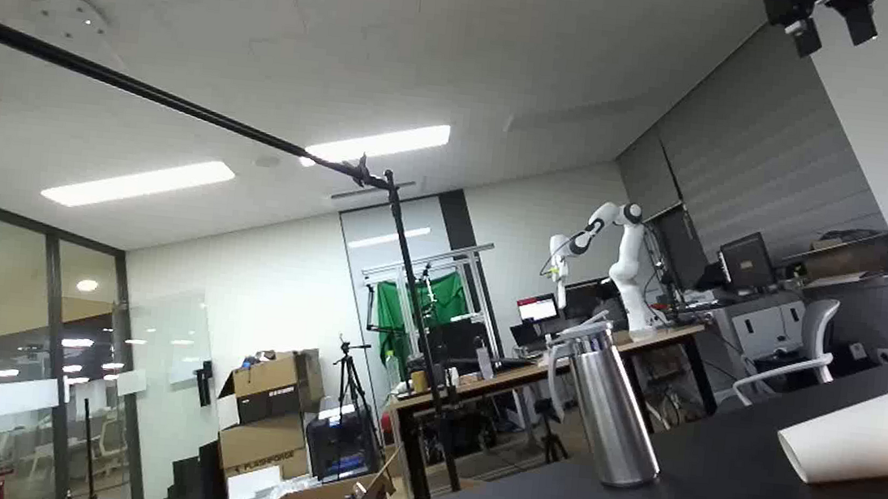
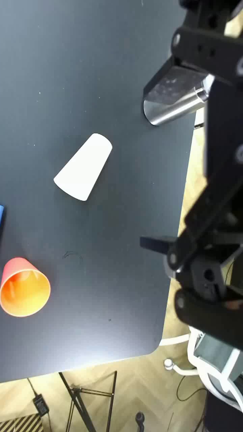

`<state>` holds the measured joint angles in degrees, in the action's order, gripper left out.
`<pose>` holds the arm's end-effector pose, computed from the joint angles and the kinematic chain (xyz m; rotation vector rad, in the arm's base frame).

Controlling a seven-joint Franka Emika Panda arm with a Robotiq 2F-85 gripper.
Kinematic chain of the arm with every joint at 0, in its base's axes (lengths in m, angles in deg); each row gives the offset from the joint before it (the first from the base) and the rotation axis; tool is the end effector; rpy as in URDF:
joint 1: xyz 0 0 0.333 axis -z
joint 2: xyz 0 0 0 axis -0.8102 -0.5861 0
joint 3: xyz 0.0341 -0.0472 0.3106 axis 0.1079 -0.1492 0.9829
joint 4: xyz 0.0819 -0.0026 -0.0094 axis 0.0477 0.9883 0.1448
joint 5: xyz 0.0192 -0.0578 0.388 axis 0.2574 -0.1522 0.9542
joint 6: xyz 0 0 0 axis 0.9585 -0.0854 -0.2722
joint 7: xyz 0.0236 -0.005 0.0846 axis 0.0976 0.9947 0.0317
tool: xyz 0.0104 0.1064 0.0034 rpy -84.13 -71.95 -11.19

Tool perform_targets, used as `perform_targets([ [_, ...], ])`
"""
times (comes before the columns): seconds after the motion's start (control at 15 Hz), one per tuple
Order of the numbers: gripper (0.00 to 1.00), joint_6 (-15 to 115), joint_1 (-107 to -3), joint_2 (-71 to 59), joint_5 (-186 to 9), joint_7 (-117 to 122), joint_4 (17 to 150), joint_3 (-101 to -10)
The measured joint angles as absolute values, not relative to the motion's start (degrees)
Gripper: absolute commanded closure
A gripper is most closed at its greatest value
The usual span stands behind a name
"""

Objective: Put the white and the blue cup in the orange cup

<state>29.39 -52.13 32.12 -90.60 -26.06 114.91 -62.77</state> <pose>0.4480 -0.1191 0.5668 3.0332 0.3434 0.2834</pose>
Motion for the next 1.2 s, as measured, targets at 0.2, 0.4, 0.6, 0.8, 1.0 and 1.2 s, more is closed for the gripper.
perform_targets([
  [0.2,0.00,29.43,-52.13,32.13,-90.60,-26.06,114.93,-62.77],
  [0.4,0.00,29.45,-52.13,32.14,-90.60,-26.06,114.93,-62.77],
  [0.6,0.00,29.46,-52.13,32.14,-90.60,-26.06,114.93,-62.77],
  [0.8,0.00,29.46,-52.13,32.13,-90.56,-26.06,114.95,-62.75],
  [1.0,0.00,31.48,-52.11,31.40,-89.96,-25.95,115.41,-62.74],
  [1.2,0.00,37.10,-51.92,27.60,-89.36,-25.62,117.16,-62.75],
])
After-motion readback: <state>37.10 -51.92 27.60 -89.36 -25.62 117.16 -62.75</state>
